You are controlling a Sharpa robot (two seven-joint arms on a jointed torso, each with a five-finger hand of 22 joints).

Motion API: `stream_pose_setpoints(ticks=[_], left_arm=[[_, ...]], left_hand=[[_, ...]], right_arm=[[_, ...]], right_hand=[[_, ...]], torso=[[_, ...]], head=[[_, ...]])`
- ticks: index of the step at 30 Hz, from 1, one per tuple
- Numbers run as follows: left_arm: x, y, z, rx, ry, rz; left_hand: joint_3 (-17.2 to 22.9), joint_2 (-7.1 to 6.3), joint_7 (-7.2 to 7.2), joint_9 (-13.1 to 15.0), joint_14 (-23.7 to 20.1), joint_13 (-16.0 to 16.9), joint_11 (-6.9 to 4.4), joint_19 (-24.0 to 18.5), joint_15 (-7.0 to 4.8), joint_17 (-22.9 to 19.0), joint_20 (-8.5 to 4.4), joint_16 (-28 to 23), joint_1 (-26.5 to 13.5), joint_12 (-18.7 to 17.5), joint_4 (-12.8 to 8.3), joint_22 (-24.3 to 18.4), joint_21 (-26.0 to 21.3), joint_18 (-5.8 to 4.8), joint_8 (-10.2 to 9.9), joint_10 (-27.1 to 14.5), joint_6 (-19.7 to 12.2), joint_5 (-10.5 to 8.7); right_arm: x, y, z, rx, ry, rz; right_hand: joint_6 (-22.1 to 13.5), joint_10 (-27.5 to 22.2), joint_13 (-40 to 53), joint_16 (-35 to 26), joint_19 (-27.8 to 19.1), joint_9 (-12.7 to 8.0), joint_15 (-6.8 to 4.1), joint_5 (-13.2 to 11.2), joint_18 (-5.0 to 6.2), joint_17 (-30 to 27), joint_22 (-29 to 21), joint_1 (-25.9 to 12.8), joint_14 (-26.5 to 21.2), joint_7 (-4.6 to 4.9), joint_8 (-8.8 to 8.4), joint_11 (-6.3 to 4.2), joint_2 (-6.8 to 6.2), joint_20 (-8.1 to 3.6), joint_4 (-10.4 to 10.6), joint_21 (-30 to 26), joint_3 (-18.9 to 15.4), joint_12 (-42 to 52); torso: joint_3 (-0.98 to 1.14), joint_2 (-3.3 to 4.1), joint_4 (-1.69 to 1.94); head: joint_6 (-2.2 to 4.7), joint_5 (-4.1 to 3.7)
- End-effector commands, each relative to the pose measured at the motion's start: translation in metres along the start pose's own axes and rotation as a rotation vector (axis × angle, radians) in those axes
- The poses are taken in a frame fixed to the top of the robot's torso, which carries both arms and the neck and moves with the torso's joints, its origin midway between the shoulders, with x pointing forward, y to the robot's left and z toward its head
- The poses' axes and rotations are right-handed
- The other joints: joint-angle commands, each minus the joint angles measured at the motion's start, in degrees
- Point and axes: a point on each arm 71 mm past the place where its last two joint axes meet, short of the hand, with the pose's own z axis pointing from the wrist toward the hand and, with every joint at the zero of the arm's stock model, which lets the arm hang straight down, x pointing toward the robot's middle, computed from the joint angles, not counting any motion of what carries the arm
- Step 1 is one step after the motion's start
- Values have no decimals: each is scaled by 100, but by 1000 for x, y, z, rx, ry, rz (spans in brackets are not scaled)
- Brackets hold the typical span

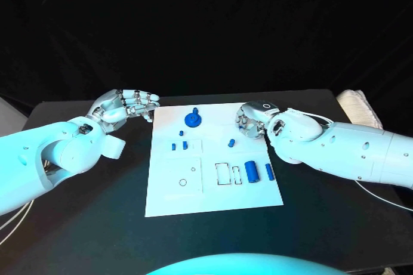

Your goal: Assemble the parts on the task board

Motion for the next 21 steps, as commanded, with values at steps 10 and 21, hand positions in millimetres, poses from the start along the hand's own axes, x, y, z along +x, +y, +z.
stream_pose_setpoints(ticks=[10,21], left_arm=[[1,-1,0,12,13,-14],[-1,-1,0,12,9,-12]], left_hand=[[-39,39,31,4,-39,0,-16,25,-15,-11,2,-31,1,38,10,-13,-31,81,-26,-51,-34,0],[-46,38,33,3,-39,-3,-12,27,-14,-15,2,-39,1,36,9,-19,-39,80,-31,-64,-43,0]], right_arm=[[8,4,-6,16,-30,-21],[-5,2,-16,-9,-128,31]], right_hand=[[36,262,11,-22,43,48,-50,55,-120,-43,60,9,211,-2,47,-160,86,-11,-91,81,32,-63],[38,297,10,-28,81,76,-57,31,-141,-58,137,-22,206,-6,58,-165,82,-17,-126,199,74,-101]], torso=[[-5,-12,1],[-8,-12,-1]], head=[[-22,-4],[-12,12]])
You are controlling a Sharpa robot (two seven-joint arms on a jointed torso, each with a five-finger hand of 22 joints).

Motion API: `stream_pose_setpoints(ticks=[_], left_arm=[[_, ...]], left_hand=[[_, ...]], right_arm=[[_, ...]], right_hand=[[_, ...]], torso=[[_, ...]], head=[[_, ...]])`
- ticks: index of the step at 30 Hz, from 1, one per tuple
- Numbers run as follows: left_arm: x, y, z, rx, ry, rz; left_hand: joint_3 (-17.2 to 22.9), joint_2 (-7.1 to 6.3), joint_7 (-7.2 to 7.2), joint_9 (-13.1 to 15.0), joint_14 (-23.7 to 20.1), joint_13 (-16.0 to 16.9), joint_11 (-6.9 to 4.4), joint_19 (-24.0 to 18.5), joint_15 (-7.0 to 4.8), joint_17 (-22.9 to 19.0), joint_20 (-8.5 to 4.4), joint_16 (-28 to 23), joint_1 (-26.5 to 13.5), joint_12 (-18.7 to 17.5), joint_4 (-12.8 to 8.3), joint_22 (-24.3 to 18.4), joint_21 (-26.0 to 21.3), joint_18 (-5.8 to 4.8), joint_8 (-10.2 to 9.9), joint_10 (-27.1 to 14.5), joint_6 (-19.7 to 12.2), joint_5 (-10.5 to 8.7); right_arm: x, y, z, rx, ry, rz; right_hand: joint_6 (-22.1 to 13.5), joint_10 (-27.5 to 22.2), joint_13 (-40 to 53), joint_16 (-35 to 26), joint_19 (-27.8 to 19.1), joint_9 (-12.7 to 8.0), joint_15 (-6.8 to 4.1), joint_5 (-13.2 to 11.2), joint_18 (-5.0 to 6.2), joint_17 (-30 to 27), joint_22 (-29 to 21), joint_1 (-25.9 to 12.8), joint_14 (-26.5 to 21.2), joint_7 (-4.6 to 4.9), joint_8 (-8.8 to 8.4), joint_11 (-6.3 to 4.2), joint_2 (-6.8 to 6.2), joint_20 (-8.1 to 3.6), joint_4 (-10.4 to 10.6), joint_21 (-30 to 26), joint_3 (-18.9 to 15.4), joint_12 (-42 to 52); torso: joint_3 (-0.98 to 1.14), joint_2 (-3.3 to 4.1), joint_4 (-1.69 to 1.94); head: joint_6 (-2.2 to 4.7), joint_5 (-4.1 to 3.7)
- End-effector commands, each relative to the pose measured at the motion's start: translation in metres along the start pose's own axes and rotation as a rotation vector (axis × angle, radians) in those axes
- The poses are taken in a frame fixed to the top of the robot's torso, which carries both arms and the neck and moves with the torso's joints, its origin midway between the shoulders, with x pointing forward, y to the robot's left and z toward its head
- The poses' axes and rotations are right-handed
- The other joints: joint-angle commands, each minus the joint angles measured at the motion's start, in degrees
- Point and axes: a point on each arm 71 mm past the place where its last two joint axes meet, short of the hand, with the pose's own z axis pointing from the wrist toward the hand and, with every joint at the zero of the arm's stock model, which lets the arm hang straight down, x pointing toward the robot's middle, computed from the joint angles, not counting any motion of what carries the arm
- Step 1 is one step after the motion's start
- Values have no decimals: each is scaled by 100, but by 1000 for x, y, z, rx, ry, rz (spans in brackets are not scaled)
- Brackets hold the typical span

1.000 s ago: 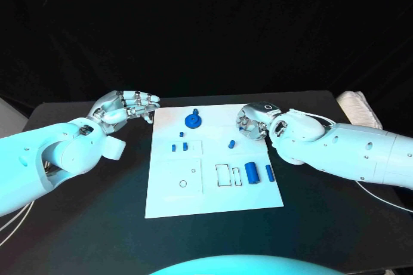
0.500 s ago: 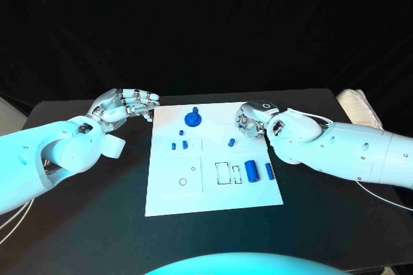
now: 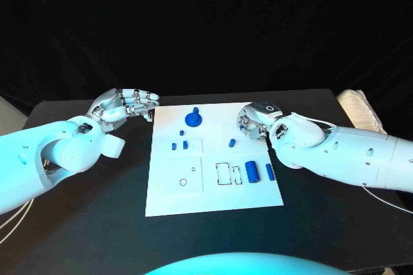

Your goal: Assemble the parts on the task board

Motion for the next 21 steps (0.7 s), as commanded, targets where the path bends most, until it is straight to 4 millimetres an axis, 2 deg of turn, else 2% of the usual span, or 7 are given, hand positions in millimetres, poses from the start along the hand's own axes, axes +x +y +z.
stream_pose_setpoints(ticks=[1,4,11,15,16,21], left_arm=[[1,-1,0,13,12,-12],[1,-1,0,13,11,-12],[1,-1,1,14,12,-12],[2,-1,2,14,12,-13],[2,-1,2,14,13,-13],[4,0,5,15,15,-16]], left_hand=[[-29,38,12,4,-39,-2,9,27,-14,-8,2,-40,1,35,-8,-5,-40,80,-30,-44,-21,0],[-29,38,12,4,-39,-2,9,27,-14,-8,2,-40,1,35,-8,-5,-40,80,-30,-44,-21,0],[-35,40,14,4,-39,-5,12,29,-11,-12,3,-47,0,33,-8,-12,-49,80,-35,-58,-29,0],[-35,40,14,4,-39,-5,12,29,-11,-12,3,-47,0,33,-8,-12,-49,80,-35,-58,-29,0],[-35,40,14,4,-39,-5,12,29,-11,-12,3,-47,0,33,-8,-12,-49,80,-35,-58,-29,0],[-35,40,14,4,-39,-5,12,29,-11,-12,3,-47,0,33,-8,-12,-49,80,-35,-58,-29,0]], right_arm=[[-8,2,-3,-21,-64,29],[-14,2,-6,-27,-79,53],[-28,9,-16,-47,-98,115],[-33,23,-23,-85,-95,159],[-33,25,-23,-90,-94,164],[-33,55,-27,-161,-55,209]], right_hand=[[49,256,15,-28,39,-3,-36,-2,-80,0,14,-37,228,7,35,-206,40,-17,-37,25,17,24],[49,264,15,-29,40,4,-38,-12,-80,-3,18,-46,228,6,37,-207,38,-18,-44,28,26,15],[49,274,15,-30,45,13,-40,-26,-84,-7,32,-58,227,6,40,-208,38,-19,-52,46,38,3],[49,275,15,-37,47,14,-40,-26,-85,-16,37,-58,225,6,40,-208,38,-19,-54,53,41,0],[49,275,15,-37,47,14,-40,-26,-85,-16,37,-58,225,6,40,-208,38,-19,-54,53,41,0],[45,275,14,-50,42,18,-41,-24,-82,-34,30,-60,221,9,39,-207,39,-20,-61,37,49,-8]], torso=[[0,-1,-4],[0,-4,-10],[5,-6,-11],[8,-5,-11],[8,-5,-11],[7,-13,-9]], head=[[5,5],[6,10],[21,93],[39,181],[39,181],[30,300]])
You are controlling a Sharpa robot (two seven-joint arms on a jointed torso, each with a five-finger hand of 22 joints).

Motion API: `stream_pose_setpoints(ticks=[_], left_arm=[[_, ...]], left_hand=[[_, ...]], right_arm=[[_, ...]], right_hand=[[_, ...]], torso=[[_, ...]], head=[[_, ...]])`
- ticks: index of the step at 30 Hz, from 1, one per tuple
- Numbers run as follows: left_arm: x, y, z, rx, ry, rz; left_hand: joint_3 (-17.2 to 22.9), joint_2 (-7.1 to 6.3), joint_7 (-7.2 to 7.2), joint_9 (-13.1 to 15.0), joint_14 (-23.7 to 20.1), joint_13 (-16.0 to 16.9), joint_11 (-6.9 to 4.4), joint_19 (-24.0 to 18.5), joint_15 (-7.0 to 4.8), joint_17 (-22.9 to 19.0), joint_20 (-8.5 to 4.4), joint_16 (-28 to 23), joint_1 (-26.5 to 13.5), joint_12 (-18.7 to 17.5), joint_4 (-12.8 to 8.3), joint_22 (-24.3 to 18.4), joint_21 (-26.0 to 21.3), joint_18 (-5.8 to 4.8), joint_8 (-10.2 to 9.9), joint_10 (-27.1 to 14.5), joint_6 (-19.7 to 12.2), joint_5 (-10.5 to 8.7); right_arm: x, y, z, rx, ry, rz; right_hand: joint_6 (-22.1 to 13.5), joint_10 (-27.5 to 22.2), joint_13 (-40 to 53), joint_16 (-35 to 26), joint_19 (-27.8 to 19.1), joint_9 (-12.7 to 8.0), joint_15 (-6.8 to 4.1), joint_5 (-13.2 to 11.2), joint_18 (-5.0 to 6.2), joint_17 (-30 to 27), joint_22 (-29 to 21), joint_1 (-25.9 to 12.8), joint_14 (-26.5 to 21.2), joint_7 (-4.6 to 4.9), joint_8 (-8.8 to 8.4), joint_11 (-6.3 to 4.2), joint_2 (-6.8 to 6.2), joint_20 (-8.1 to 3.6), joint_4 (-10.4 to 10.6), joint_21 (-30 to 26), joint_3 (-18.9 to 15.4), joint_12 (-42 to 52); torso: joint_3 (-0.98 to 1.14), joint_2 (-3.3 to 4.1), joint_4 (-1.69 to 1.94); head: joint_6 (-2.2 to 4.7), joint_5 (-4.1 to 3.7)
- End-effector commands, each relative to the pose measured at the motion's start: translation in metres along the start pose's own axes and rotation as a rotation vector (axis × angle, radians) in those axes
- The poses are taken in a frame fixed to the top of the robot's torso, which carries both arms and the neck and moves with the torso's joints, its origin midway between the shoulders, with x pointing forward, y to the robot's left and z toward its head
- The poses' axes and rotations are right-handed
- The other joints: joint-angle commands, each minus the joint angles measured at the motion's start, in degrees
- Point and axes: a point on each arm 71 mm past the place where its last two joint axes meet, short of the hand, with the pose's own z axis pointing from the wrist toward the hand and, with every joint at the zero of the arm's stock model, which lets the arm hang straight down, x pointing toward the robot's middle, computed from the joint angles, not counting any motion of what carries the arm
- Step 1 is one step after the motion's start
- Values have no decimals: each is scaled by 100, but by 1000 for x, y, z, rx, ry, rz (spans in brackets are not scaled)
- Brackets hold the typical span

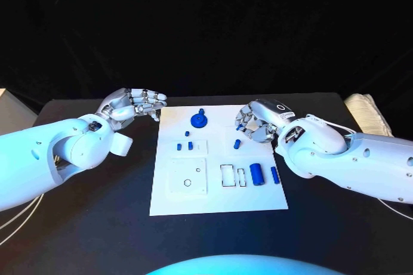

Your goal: Assemble the parts on the task board

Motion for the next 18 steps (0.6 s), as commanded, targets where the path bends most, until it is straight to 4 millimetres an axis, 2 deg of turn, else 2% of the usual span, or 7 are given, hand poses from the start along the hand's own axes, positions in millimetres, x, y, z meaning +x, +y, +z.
stream_pose_setpoints(ticks=[1,7,13,14,15,16,18], left_arm=[[4,-1,2,15,15,-16],[10,-1,6,18,24,-23],[14,-1,9,21,29,-27],[15,-1,9,21,30,-28],[16,-1,9,21,32,-28],[16,-1,10,21,33,-29],[17,-1,10,21,35,-30]], left_hand=[[-39,42,15,5,-39,-6,-8,31,-9,-7,4,-19,-2,34,-7,-9,-23,79,-36,-44,-32,0],[-41,42,15,5,-38,-6,-7,31,-9,-8,4,-20,-2,34,-7,-11,-25,79,-36,-45,-32,0],[-43,41,15,5,-38,-7,-7,32,-8,-8,4,-21,-4,34,-6,-12,-27,79,-36,-47,-33,0],[-43,41,15,5,-38,-7,-7,32,-8,-8,4,-21,-4,34,-6,-12,-27,79,-36,-47,-33,0],[-43,41,15,5,-38,-7,-7,32,-8,-8,4,-21,-4,35,-6,-12,-27,78,-36,-47,-33,0],[-46,42,14,6,-37,-7,-7,32,-8,-9,5,-22,-5,35,-5,-14,-30,78,-36,-48,-32,-1],[-46,42,14,6,-37,-7,-7,32,-8,-9,5,-22,-5,35,-5,-14,-30,78,-36,-48,-32,-1]], right_arm=[[5,21,1,-55,37,57],[21,53,1,-132,96,85],[41,72,2,-183,140,82],[43,74,2,-187,145,81],[46,75,2,-191,150,80],[49,76,3,-194,155,78],[54,78,4,-197,165,75]], right_hand=[[42,255,1,-28,22,12,-41,-21,-86,-5,-2,-29,221,3,19,-228,11,1,-23,12,26,33],[36,255,0,-33,18,16,-40,-17,-84,-13,-4,-33,218,6,18,-226,13,0,-29,3,36,23],[31,256,-1,-36,14,20,-39,-15,-82,-18,-8,-36,217,8,16,-224,16,0,-36,-8,44,14],[31,256,-1,-36,14,20,-39,-15,-82,-18,-8,-36,217,8,16,-224,16,0,-36,-8,44,14],[28,257,-1,-36,18,22,-39,-14,-85,-18,1,-37,216,9,15,-223,18,0,-40,6,49,9],[27,258,-1,-34,19,23,-39,-13,-86,-15,4,-36,217,9,15,-223,18,0,-43,11,52,7],[27,258,-1,-34,19,23,-39,-13,-86,-15,4,-36,217,9,15,-223,18,0,-43,11,52,7]], torso=[[-3,-9,0],[-18,-29,13],[-36,-41,26],[-28,-31,20],[-31,-31,20],[-33,-32,21],[-26,-29,14]], head=[[-9,98],[-18,157],[-58,238],[-53,264],[-52,275],[-69,322],[-74,361]])
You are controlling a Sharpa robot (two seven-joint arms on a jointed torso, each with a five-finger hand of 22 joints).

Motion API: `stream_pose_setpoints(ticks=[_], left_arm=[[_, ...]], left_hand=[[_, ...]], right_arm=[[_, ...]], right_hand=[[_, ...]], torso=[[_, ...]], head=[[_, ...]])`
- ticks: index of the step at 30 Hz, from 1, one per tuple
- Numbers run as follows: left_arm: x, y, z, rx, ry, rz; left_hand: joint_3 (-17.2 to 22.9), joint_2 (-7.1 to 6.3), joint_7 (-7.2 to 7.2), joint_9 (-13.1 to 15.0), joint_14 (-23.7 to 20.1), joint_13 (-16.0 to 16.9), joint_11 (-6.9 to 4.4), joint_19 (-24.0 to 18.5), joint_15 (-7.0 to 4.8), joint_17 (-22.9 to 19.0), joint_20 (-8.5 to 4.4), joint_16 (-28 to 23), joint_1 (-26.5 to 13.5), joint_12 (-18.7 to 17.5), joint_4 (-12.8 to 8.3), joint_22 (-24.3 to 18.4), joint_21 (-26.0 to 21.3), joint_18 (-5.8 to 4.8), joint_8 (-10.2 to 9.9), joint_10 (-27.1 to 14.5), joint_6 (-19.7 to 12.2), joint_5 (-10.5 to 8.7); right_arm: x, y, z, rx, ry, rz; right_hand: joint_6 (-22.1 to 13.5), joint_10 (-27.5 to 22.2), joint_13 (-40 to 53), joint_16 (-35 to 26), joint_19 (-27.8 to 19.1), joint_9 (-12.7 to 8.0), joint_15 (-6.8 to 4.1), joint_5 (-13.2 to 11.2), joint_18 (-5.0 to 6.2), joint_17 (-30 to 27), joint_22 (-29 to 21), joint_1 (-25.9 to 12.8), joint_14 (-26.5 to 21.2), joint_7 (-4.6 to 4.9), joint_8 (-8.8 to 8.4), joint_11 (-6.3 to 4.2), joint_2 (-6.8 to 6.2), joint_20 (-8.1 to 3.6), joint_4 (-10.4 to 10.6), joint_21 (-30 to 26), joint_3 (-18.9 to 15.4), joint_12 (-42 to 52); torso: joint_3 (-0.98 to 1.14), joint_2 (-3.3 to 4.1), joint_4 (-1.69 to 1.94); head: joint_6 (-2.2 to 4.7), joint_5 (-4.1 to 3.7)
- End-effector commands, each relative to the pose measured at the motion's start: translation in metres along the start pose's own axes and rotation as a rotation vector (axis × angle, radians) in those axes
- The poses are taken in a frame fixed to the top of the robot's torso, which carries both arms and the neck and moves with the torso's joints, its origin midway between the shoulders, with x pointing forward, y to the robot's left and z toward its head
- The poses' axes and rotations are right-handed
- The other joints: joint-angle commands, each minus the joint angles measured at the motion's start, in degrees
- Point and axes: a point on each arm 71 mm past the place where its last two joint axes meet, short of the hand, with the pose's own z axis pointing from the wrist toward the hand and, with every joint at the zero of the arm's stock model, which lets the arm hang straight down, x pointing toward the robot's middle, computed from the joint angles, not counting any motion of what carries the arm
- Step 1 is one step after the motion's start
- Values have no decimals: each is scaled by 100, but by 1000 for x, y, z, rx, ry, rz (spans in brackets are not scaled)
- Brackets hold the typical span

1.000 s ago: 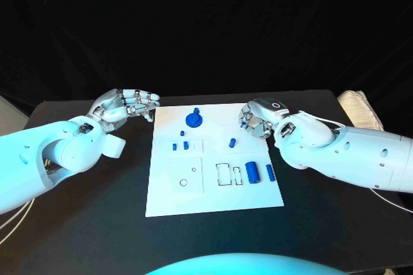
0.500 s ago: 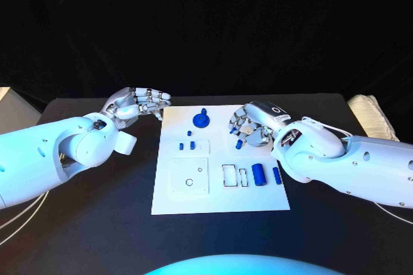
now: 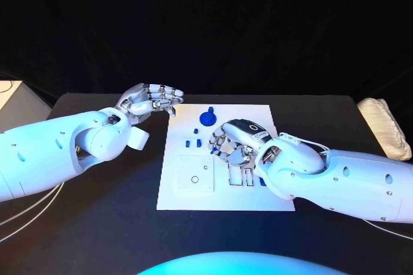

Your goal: Assemble the parts on the task board

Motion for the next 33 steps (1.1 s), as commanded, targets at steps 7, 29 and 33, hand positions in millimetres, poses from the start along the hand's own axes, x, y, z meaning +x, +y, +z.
stream_pose_setpoints(ticks=[7,29,33], left_arm=[[6,-2,3,16,16,-17],[5,-1,2,11,15,-16],[4,-1,2,9,14,-16]], left_hand=[[-36,41,13,7,-36,-7,-6,34,-6,-11,6,-25,-10,37,14,-13,-36,78,-35,-51,-31,-1],[-42,42,12,8,-33,-8,-7,36,-6,-12,7,-28,-13,39,15,-18,-42,78,-35,-54,-32,-1],[-42,42,12,8,-33,-8,-7,36,-6,-12,7,-28,-13,39,15,-18,-42,78,-35,-54,-32,-1]], right_arm=[[24,5,5,-29,80,-34],[36,10,7,-34,130,-44],[37,10,7,-32,131,-46]], right_hand=[[19,260,8,-40,21,7,-39,6,-90,-11,9,-22,214,3,29,-222,33,-1,-25,15,32,-12],[13,265,8,-46,18,15,-37,2,-89,-22,9,-32,212,10,28,-218,35,0,-37,7,41,-27],[13,265,8,-46,18,15,-37,2,-89,-22,9,-32,212,10,28,-218,35,0,-37,7,41,-27]], torso=[[5,15,-4],[11,9,-5],[9,11,-10]], head=[[-46,182],[-172,231],[-169,226]])
